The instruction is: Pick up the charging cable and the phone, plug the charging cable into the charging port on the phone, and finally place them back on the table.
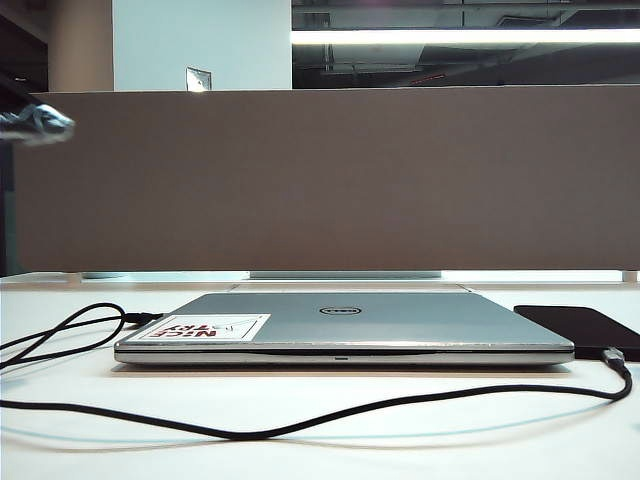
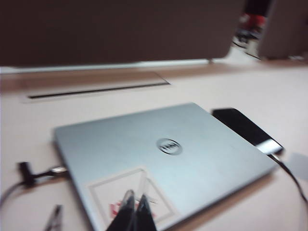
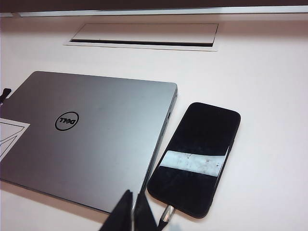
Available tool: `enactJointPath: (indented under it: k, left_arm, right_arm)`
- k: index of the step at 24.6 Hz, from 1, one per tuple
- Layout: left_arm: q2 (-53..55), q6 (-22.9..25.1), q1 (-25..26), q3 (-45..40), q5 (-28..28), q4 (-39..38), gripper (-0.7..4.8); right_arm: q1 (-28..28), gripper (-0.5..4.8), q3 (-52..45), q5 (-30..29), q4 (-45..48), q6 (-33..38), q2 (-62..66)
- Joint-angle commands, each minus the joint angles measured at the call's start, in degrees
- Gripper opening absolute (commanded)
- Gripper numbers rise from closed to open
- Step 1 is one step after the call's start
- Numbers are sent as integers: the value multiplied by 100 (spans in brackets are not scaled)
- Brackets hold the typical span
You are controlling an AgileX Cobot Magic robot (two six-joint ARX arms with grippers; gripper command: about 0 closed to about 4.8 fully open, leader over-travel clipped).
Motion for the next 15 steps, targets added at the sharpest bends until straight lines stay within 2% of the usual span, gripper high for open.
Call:
enactJointPath:
  k: [1, 8, 12, 15]
  left_arm:
    - [-490, 2, 817, 0, -2, -431, -5]
    - [-1436, 4, 2299, -83, -2, -667, -5]
    - [-1799, 7, 2857, -251, -2, -669, -6]
    - [-1797, 33, 2986, -422, -2, -671, -6]
  right_arm:
    - [-7, 22, 31, -15, 94, 15, -15]
    - [-7, 22, 31, -7, 94, 13, -15]
    - [-9, 22, 31, -17, 94, 13, -15]
    - [-9, 22, 31, -13, 85, 13, -15]
